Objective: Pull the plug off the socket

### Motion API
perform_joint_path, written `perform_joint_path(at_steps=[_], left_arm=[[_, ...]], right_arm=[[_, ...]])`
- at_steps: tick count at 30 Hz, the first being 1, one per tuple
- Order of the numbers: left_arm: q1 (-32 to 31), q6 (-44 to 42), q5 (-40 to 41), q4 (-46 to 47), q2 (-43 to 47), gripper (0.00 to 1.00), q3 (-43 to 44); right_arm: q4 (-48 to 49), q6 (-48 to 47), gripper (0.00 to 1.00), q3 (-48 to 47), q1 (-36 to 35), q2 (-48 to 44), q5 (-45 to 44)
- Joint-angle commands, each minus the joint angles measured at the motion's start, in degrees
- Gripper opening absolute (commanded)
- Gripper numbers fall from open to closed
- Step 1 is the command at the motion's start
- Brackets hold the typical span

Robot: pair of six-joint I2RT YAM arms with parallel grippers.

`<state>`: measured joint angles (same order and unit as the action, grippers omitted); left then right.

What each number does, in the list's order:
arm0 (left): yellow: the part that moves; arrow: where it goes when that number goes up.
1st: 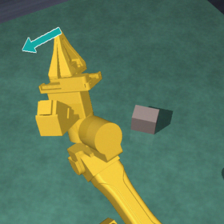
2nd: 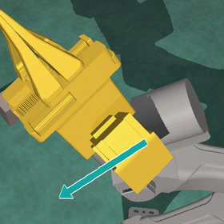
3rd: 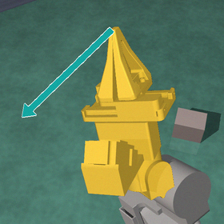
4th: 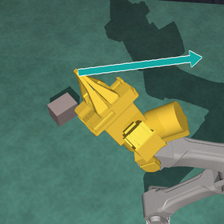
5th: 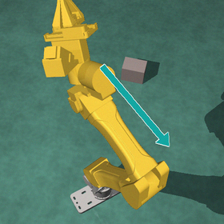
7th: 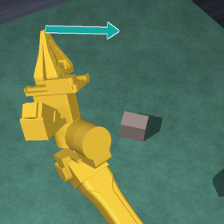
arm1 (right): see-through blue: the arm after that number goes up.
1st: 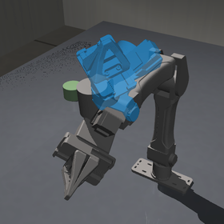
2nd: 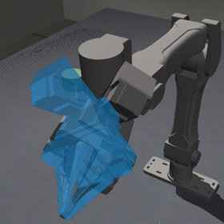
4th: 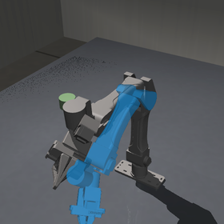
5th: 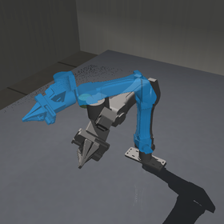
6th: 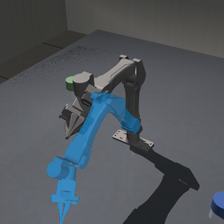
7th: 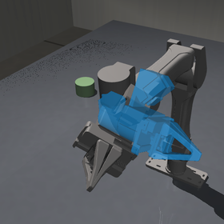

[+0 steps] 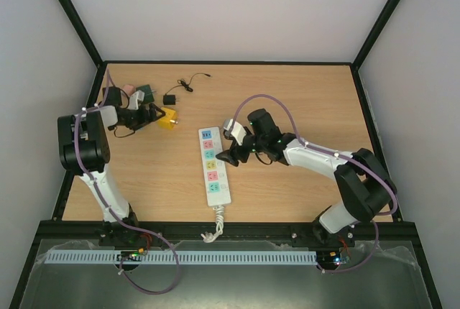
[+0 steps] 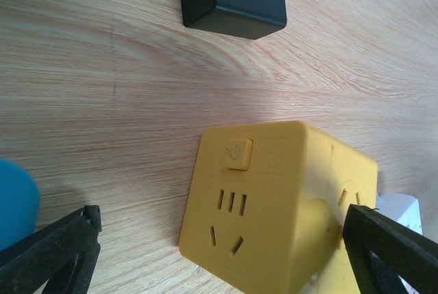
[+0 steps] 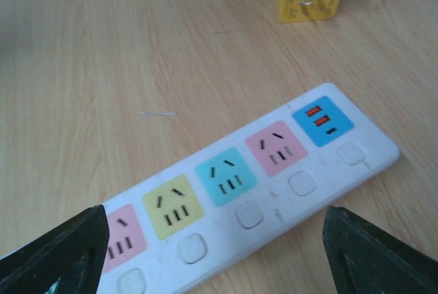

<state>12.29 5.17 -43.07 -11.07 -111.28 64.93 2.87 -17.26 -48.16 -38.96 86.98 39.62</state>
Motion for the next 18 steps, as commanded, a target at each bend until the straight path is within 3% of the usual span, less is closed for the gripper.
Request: perform_joint_path(at_steps=[1,13,16,18], left_arm=[[0.22,-2.91,2.27,-2.55,3.2,1.0,-0.78],[0.27,-10.01,13.78,-3.95,17.68,1.0,-2.26],[0.57,-11.14,17.76,-3.52,22.2,1.0,-3.95],[1.07,-11.36,19.36,-2.94,25.38,1.0,-5.26]], right_arm=[[3.17,2.86,0.86,-1.83,0.13,2.0,-7.51],[-2.9,11.06,0.92,-7.75,-3.98,7.46,-22.04],[-3.97,12.04,0.99,-7.06,-7.73,7.21,-26.54],[-5.17,15.86,0.98,-8.01,-10.7,8.46,-33.37]])
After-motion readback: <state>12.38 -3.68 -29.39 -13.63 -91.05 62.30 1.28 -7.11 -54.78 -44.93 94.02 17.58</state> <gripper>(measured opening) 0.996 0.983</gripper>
